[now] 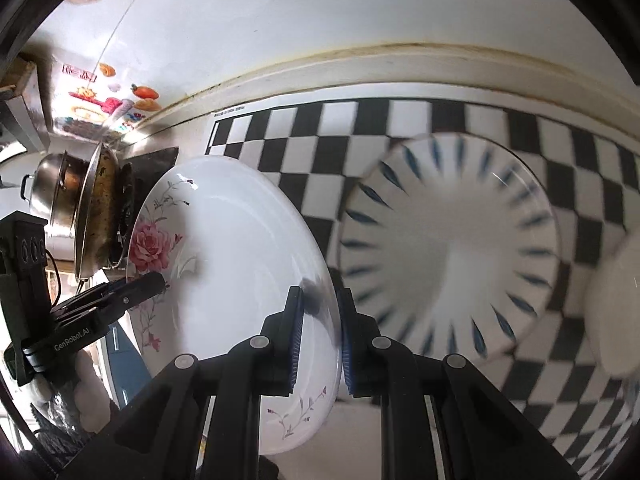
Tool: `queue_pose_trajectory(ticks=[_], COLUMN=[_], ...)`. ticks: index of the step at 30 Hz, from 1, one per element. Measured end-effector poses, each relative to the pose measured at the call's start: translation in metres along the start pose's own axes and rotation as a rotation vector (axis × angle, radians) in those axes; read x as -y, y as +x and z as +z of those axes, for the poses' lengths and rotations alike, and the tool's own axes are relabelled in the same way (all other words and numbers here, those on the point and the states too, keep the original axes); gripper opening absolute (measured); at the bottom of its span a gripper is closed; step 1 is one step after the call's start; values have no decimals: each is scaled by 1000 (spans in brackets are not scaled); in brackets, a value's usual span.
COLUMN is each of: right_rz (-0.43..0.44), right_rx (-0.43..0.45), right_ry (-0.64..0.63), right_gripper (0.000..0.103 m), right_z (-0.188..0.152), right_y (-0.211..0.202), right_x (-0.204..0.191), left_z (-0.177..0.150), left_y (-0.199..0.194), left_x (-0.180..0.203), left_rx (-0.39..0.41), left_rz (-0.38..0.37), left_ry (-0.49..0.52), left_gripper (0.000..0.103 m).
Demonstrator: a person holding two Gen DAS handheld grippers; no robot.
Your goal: Organize plates and bowls
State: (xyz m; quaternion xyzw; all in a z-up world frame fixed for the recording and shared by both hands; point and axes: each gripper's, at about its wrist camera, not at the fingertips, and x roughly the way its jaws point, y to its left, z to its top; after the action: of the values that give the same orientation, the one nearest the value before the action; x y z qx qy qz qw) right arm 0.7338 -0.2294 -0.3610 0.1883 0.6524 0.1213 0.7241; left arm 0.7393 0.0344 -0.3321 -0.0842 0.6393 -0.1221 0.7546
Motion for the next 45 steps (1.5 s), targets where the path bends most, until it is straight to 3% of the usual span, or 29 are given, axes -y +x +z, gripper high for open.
queue_pose_trajectory(ticks=[13, 18, 25, 32, 42, 45], right_rz=[-21, -31, -32, -48, -167, -166], right_rx=[47, 30, -8, -32, -73, -103], right_ry=[164, 205, 238, 229, 182, 205], right_gripper=[19, 19, 19, 19, 19, 19], right_z=[-111, -155, -198, -207, -207, -204], right_y=[-40, -37, -21, -10, -1, 2], right_x=[79, 102, 116, 116, 107, 109], left_z=[-51, -77, -109, -128, -144, -146], left_y=[25, 44, 61, 75, 94, 95], left_x=[73, 83, 93, 98, 109, 113], left_rx=[-105, -178, -240, -282, -329, -333], left_rz=[-8, -30, 4, 64, 158, 174], left_ry=[184, 199, 233, 279, 349, 361], left_gripper=[31, 31, 31, 31, 31, 31])
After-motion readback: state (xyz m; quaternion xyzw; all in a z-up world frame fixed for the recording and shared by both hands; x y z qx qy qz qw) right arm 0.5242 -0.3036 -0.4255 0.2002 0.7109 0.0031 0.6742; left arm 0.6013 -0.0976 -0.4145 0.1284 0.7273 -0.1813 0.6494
